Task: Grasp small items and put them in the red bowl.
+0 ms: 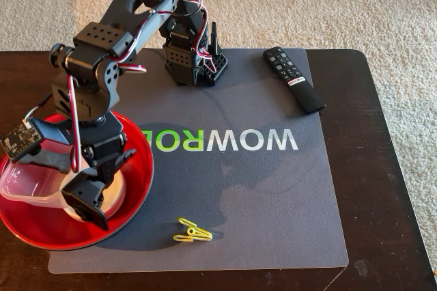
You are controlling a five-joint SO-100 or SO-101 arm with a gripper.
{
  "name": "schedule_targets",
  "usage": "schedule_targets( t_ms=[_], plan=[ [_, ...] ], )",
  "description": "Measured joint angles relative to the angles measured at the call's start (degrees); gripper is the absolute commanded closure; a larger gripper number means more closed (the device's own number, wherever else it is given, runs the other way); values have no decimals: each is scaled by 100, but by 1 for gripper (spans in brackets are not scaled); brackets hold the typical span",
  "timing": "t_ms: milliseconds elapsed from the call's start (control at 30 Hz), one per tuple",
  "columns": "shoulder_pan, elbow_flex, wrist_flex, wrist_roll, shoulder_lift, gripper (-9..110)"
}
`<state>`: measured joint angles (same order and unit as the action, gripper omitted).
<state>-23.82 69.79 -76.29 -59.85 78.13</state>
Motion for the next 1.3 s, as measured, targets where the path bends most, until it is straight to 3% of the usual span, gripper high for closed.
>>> schedule_targets(
  t_ms=[367,633,733,933,1100,1300],
  plan=[
    [35,-44,-659,-88,598,72],
    [1380,220,-1485,-229,2443,72],
    [2268,598,-1969,-642,2971,73],
    [4632,2821,-2039,-1213,4438,73],
    [6750,4570,-1934,-738,5124,73],
    [8719,6434,-993,18,5353,69]
  ],
)
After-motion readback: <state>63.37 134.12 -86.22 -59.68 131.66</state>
